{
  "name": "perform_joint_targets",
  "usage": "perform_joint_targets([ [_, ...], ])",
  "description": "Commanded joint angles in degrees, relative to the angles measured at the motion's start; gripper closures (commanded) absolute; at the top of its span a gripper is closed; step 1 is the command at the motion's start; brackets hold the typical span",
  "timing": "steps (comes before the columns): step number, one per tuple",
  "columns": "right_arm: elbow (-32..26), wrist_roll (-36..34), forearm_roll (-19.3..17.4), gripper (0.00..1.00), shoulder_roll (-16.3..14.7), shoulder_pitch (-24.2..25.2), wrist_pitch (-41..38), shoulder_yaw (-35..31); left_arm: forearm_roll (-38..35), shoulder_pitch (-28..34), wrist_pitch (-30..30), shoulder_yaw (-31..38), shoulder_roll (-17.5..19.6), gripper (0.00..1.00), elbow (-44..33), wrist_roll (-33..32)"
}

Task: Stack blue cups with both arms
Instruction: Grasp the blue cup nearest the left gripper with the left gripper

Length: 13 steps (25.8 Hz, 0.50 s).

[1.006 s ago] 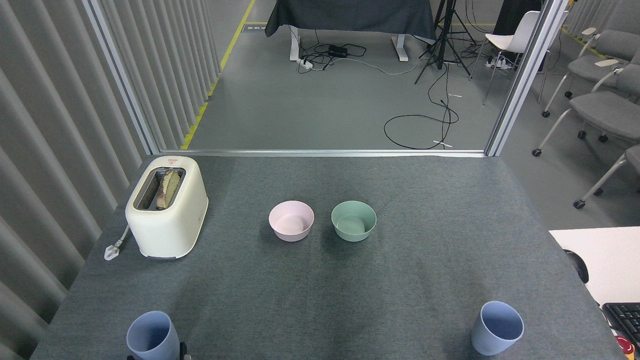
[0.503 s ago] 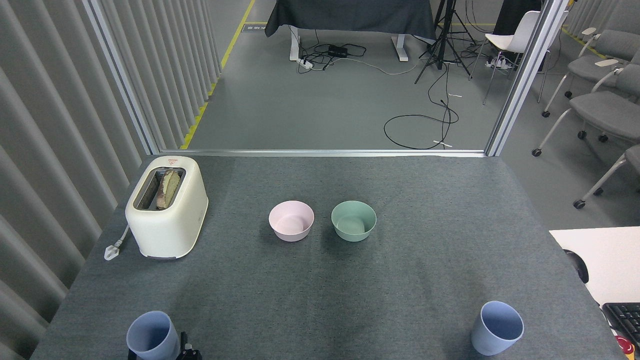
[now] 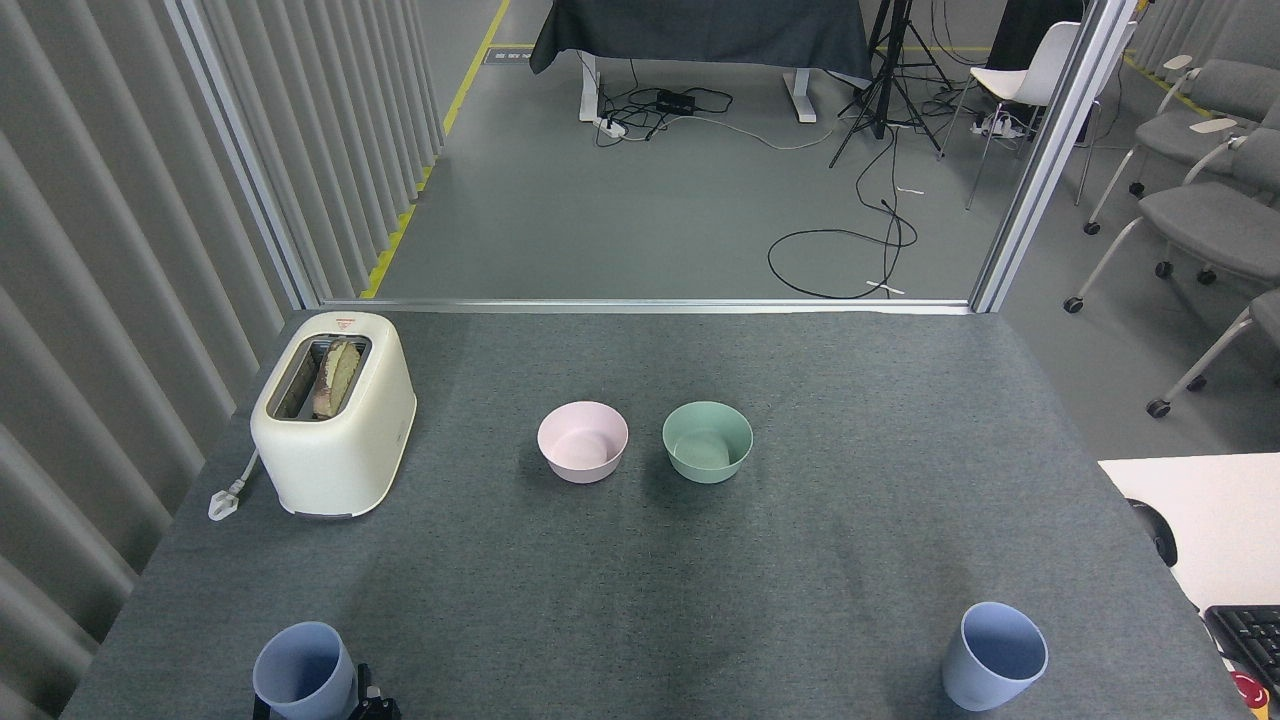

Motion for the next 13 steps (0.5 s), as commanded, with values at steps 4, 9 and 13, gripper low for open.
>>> perform_joint_targets([
  [4, 0.00, -0.08, 0.00, 0.00, 0.00, 0.00, 0.00, 0.17, 0.00, -0.83, 0.00, 2.25, 0.01, 0.01, 1.16, -0.04],
  [9, 0.00, -0.08, 0.00, 0.00, 0.00, -0.01, 0.00, 0.26, -0.09, -0.57, -0.61, 2.25, 0.01, 0.15, 0.72, -0.04],
  [13, 0.00, -0.08, 0.00, 0.00, 0.00, -0.01, 0.00, 0.17, -0.27, -0.13, -1.05, 2.25, 0.01, 0.31, 0.20, -0.04],
])
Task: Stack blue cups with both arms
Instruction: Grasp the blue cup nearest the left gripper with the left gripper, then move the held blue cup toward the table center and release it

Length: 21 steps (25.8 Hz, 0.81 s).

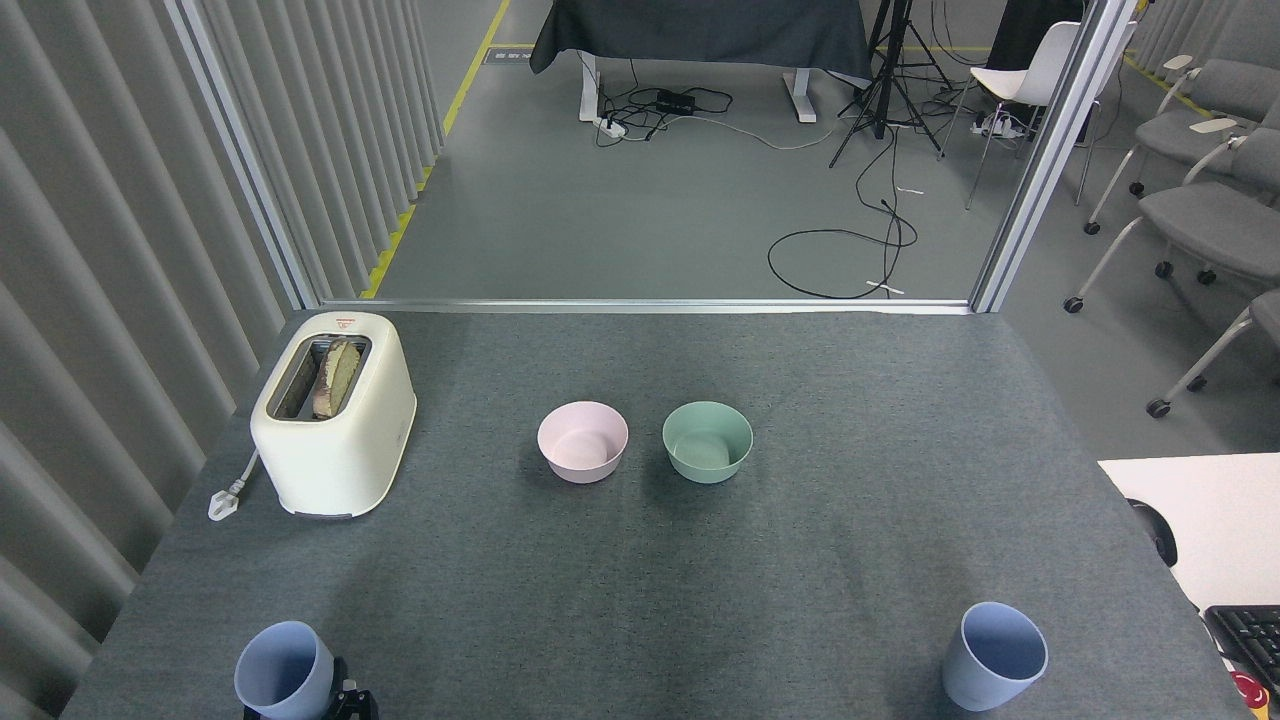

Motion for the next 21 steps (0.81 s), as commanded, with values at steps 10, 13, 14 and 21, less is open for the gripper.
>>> perform_joint_targets([
  [10, 0.09, -0.01, 0.00, 0.00, -0.09, 0.15, 0.09, 0.10, -1.97, 0.24, -3.55, -10.42, -0.44, 0.42, -5.30, 0.58],
  [13, 0.09, -0.01, 0.00, 0.00, -0.09, 0.07, 0.18, 0.02, -6.80, -1.70, -3.55, -17.10, -0.79, 0.40, -3.72, 0.58],
  [14, 0.09, -0.01, 0.00, 0.00, -0.09, 0.07, 0.18, 0.02, -8.56, -2.75, -3.55, -19.30, -0.97, 0.40, -2.13, 0.58],
  [21, 0.09, -0.01, 0.00, 0.00, -0.18, 0.15, 0.27, -0.07, -11.20, -12.86, -3.64, -25.10, -7.56, 0.39, 10.17, 0.49],
])
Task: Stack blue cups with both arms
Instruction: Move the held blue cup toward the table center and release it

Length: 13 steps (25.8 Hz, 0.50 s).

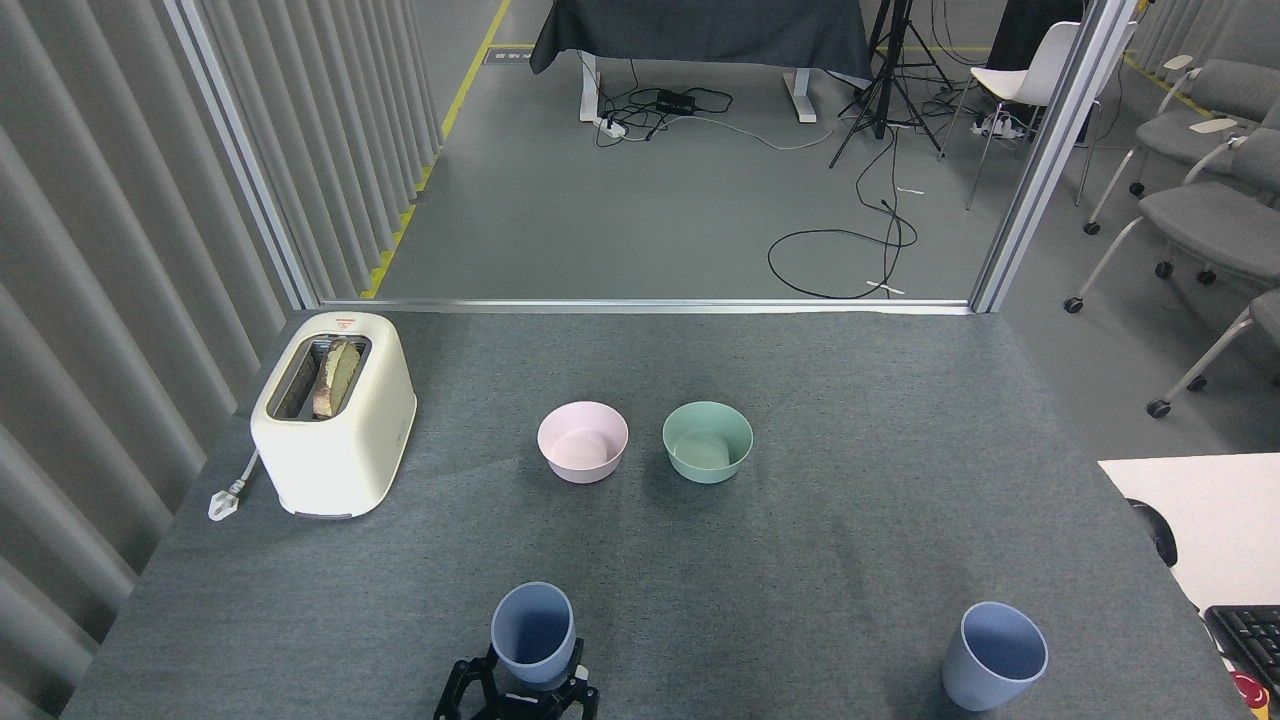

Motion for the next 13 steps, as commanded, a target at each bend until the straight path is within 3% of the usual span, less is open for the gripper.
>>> perform_joint_targets([
  [1, 0.00, 0.03, 0.00, 0.00, -0.07, 0.00, 0.02, -0.13, -0.68, -5.80, -0.14, -2.09, -3.47, 0.39, 6.74, 0.00],
  [5, 0.00, 0.03, 0.00, 0.00, -0.07, 0.00, 0.02, -0.13, -0.68, -8.88, -0.05, -2.62, -4.18, 0.39, 10.35, 0.00],
  [13, 0.44, -0.06, 0.00, 0.00, -0.07, 0.00, 0.02, 0.14, -2.26, -7.12, -0.05, -4.64, -4.00, 0.39, 9.99, 0.00],
])
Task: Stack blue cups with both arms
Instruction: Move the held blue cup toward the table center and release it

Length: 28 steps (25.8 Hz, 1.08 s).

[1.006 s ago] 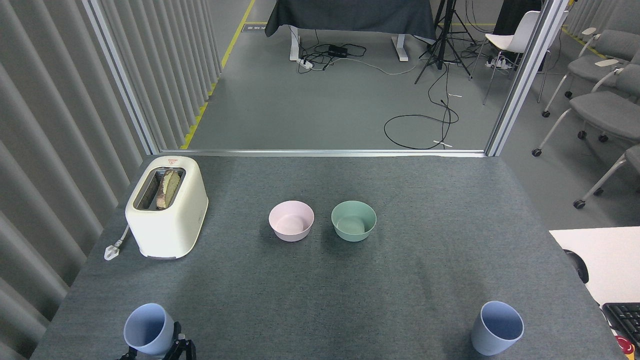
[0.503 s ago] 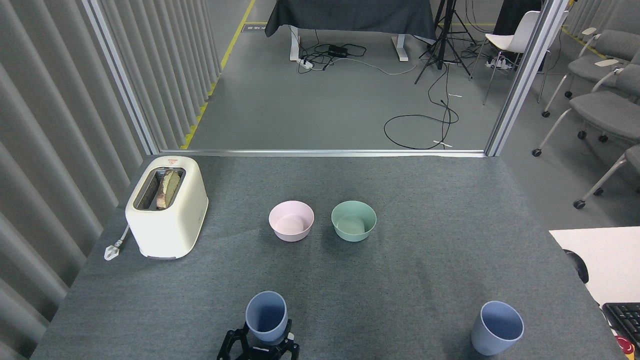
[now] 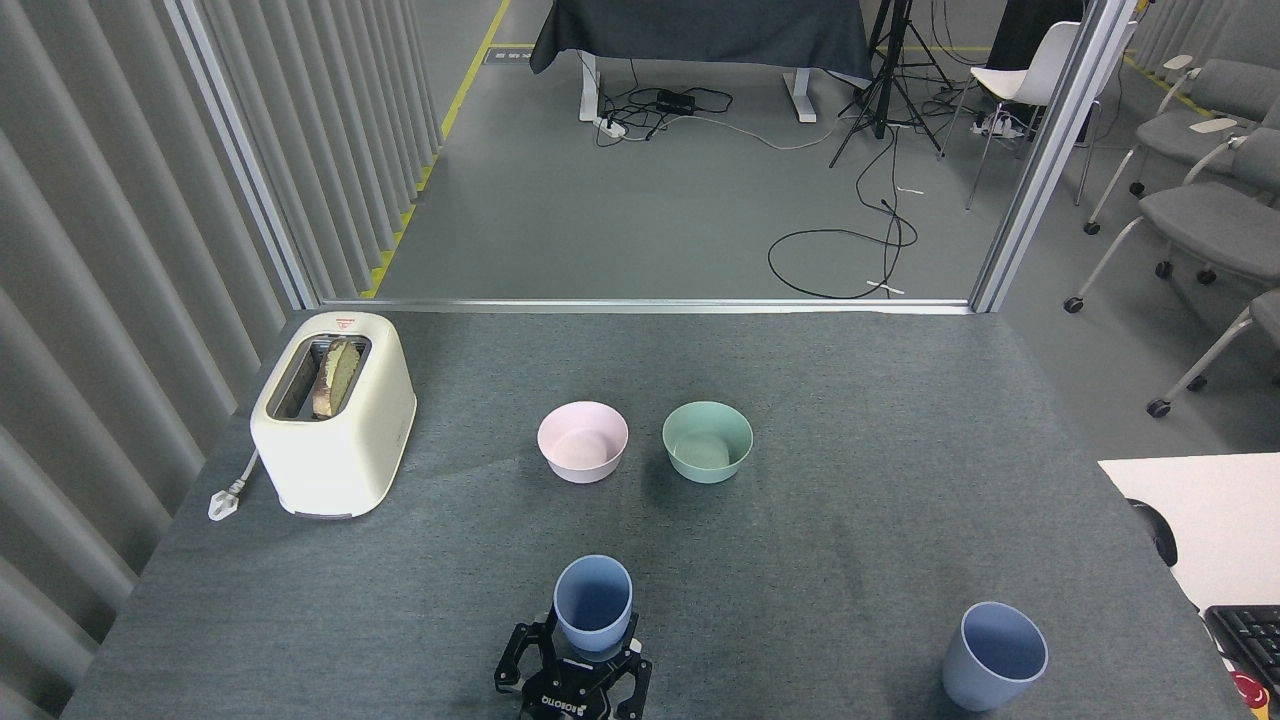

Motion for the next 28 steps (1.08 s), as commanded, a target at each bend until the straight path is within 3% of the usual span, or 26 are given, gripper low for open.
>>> perform_joint_targets([
  [1, 0.26, 0.28, 0.00, 0.00, 0.00, 0.09, -0.01, 0.14, -1.42, 0.54, -0.07, -1.75, -0.10, 0.39, 0.03, 0.02],
  [8, 0.53, 0.10, 0.00, 0.00, 0.00, 0.00, -0.01, -0.30, -1.77, 0.28, 0.02, -3.51, -0.27, 0.38, 0.65, 0.02],
  [12, 0.53, 0.10, 0.00, 0.00, 0.00, 0.09, -0.01, -0.04, -1.77, 0.45, 0.02, -3.51, -0.19, 0.22, 0.65, 0.02],
  [14, 0.53, 0.10, 0.00, 0.00, 0.00, 0.00, -0.01, 0.05, -1.59, 0.54, 0.28, -3.33, -0.19, 0.06, 0.73, 0.02],
  [16, 0.53, 0.10, 0.00, 0.00, 0.00, 0.00, -0.10, 0.05, -1.59, 0.54, 0.20, -3.42, -0.19, 0.01, 1.00, 0.02],
  [22, 0.53, 0.10, 0.00, 0.00, 0.00, 0.00, -0.10, 0.05, -1.15, 0.98, -0.07, -3.42, -0.19, 0.00, 1.00, 0.02],
  [28, 0.53, 0.10, 0.00, 0.00, 0.00, 0.00, -0.10, 0.05, -1.15, 5.90, 0.02, -3.07, -0.01, 0.00, -1.82, 0.02],
])
